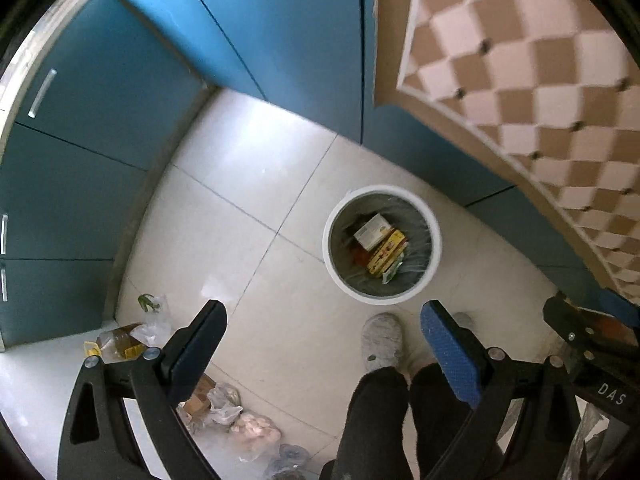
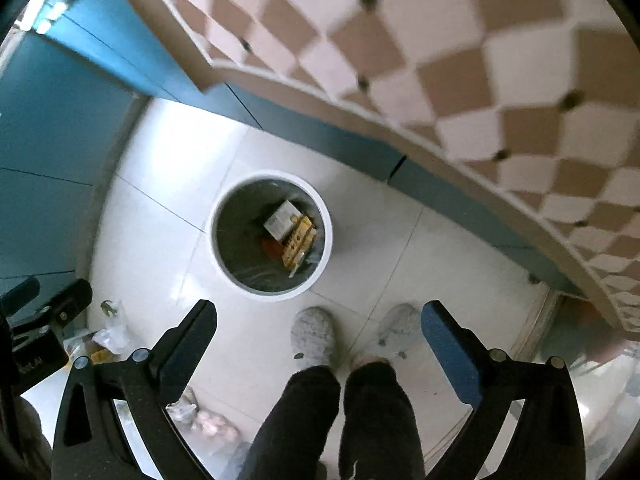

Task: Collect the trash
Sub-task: 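Open both tools to drop the sachet and packet into the bin, then grasp the white sachet with the right tool while the left grasps the red chili pepper, then carry the white sachet and chili pepper down over the trash bin, then open both tools to drop the sachet and chili into the bin, then raise both open tools from the bin back up to the counter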

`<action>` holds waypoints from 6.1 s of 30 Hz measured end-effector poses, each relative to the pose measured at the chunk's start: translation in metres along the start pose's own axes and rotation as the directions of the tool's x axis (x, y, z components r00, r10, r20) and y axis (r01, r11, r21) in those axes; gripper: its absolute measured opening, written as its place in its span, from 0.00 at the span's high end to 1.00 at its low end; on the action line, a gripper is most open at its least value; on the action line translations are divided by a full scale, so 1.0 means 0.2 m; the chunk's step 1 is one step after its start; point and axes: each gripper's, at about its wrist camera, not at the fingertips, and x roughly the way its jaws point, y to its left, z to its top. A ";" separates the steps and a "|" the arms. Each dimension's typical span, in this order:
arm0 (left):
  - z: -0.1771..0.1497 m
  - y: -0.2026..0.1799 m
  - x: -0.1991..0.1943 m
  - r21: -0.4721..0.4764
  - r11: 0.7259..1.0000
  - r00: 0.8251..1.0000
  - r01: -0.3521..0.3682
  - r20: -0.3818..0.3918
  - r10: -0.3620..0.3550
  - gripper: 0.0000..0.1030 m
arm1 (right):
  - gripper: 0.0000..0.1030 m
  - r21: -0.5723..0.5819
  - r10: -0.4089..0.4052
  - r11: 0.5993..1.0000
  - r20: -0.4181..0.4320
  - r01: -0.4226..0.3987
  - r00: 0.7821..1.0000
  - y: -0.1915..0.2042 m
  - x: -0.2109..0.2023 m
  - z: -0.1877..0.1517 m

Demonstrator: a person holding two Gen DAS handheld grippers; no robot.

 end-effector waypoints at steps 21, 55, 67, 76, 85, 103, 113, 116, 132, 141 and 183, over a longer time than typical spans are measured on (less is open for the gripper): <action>-0.02 -0.03 -1.19 -0.014 1.000 0.953 0.006 0.304 -0.002 0.04 | 0.00 0.023 0.205 0.977 0.215 -0.214 0.955 -0.01 -1.39 -0.21; 1.06 -1.82 -1.17 0.227 0.949 0.941 -0.218 0.306 0.143 0.04 | 0.94 0.291 0.076 0.942 0.297 -0.166 0.952 -1.70 -1.26 0.83; 1.07 -2.44 -1.06 0.476 0.879 0.989 -0.011 0.133 -0.059 0.05 | 0.94 0.473 0.095 0.842 0.341 -0.258 0.935 -2.27 -1.39 0.61; 0.89 -2.77 -0.96 0.629 0.767 0.989 0.124 -0.015 -0.147 0.68 | 0.94 0.627 -0.020 0.744 0.369 -0.233 0.929 -2.57 -1.48 0.45; 0.82 -2.68 -1.10 0.620 0.784 0.982 0.044 0.117 -0.147 0.92 | 0.94 0.651 -0.069 0.725 0.396 -0.226 0.916 -2.59 -1.55 0.39; 0.58 -1.59 -1.63 0.483 0.874 0.875 0.051 0.400 -0.272 0.92 | 0.94 0.480 -0.059 0.837 0.557 -0.263 0.828 -1.83 -1.95 0.18; 0.33 -0.76 -1.27 0.301 0.952 0.927 0.056 0.339 -0.162 0.92 | 0.94 0.287 0.084 0.924 0.494 -0.254 0.866 -0.91 -1.75 0.01; 0.30 -0.59 -1.03 0.242 0.968 0.958 0.066 0.256 -0.129 0.92 | 0.94 0.248 0.138 0.934 0.413 -0.257 0.900 -0.68 -1.56 0.00; 0.27 -0.14 0.94 -0.127 0.971 0.946 0.202 -0.232 -0.227 0.92 | 0.94 0.127 0.230 0.965 0.023 -0.231 0.973 -0.09 0.18 0.12; 0.21 -0.17 1.60 -0.124 0.974 0.922 0.188 -0.318 -0.219 0.92 | 0.94 0.139 0.178 0.976 -0.078 -0.166 0.981 -0.06 1.09 0.18; -0.05 0.12 -0.60 -0.052 0.997 0.994 0.065 0.090 -0.060 0.03 | 0.00 -0.106 0.081 0.992 0.134 -0.067 0.988 0.12 -0.73 -0.10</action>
